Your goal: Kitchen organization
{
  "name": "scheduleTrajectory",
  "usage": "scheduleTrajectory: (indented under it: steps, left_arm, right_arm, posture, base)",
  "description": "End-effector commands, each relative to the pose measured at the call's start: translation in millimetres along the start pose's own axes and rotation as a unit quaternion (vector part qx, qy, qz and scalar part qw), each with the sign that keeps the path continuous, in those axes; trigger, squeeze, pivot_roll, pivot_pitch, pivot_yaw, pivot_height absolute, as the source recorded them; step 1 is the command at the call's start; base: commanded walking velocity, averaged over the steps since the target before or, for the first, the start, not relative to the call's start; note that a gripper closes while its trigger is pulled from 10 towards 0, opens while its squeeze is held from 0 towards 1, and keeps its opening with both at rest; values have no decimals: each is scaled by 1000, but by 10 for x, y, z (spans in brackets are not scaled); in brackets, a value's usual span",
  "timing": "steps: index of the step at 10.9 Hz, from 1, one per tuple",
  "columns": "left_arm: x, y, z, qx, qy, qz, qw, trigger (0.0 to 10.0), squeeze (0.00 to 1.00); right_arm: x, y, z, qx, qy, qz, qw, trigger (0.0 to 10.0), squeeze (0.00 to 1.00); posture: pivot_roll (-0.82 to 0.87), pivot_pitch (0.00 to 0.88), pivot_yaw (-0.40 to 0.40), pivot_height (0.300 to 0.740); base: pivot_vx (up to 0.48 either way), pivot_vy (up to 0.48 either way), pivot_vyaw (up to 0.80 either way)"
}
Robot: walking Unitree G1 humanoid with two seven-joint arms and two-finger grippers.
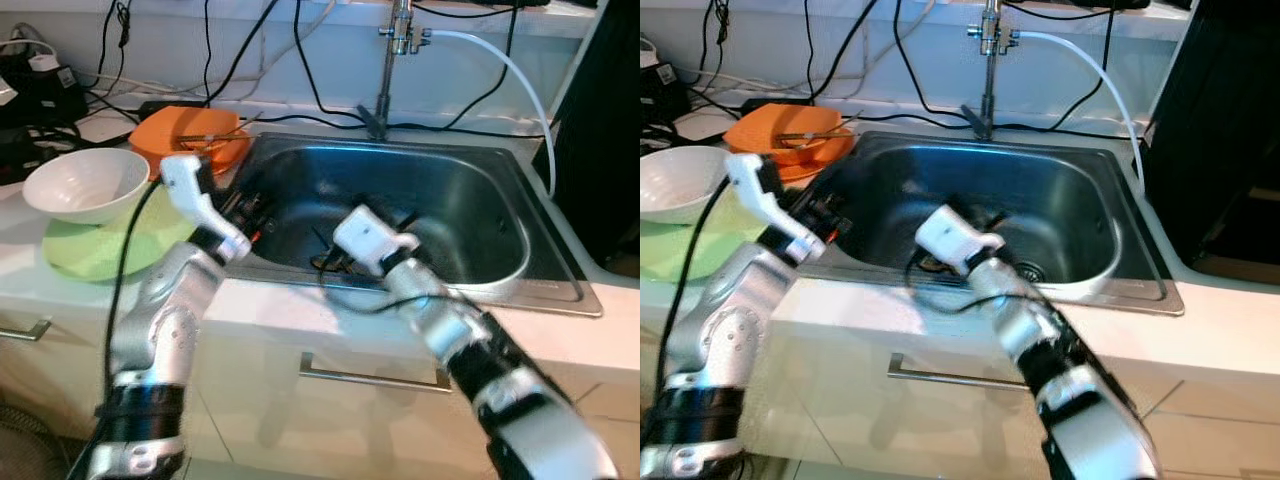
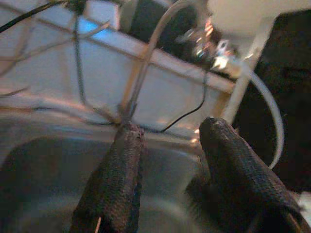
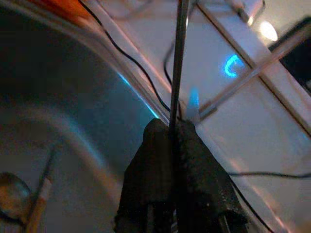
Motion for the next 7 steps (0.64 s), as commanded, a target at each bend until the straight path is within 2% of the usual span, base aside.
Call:
scheduleTrajectory:
  steps: [1, 2, 4, 5, 7]
  left_arm:
    - [-113, -68, 42, -21, 30, -29, 999, 10000, 0]
    - [-181, -161, 70, -47, 49, -60, 996, 10000, 0]
    - [-249, -444, 138, -120, 67, -105, 985, 10000, 0]
    - [-248, -608, 175, -161, 64, -118, 978, 10000, 0]
    - [-249, -757, 207, -196, 68, -123, 971, 10000, 0]
  right_arm:
    - [166, -61, -73, -25, -20, -31, 999, 10000, 0]
    - [238, -107, -112, -43, -24, -64, 997, 10000, 0]
    - [314, -218, -205, -92, -7, -193, 977, 10000, 0]
    - [248, -320, -204, -131, 11, -255, 958, 10000, 0]
    - [118, -409, -161, -161, 35, -302, 939, 10000, 0]
  posture:
    - [236, 0, 1, 740]
    - [235, 0, -1, 740]
    - [233, 0, -4, 740]
    - [236, 0, -6, 740]
    - [240, 0, -7, 740]
  base:
    - [0, 0, 0]
    - [0, 0, 0]
    - [0, 0, 0]
    - [0, 0, 0]
    - [0, 0, 0]
Point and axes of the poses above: a point about 5 cm out from each wrist's last joint towards the gripper, its own z axis pointing back from the gripper into the wrist, its own y axis along the axis of the wrist's last joint, x = y × z, the point moved 4 cm from there along -z, pointing out of the wrist towards the gripper, and after that the axes turned 15 degrees about z, right-handed, at the moved point
